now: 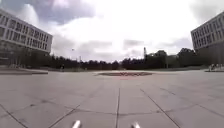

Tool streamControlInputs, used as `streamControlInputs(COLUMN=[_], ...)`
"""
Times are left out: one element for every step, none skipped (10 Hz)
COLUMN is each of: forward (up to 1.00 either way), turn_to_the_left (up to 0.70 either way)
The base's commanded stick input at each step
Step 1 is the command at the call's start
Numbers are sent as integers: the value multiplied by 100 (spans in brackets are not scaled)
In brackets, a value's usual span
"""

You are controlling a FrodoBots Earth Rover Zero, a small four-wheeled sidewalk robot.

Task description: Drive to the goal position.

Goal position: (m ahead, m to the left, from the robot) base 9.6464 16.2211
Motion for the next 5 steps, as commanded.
streamControlInputs(forward=[70, 70, 70, 70, 70], turn_to_the_left=[0, 0, 0, 0, 0])
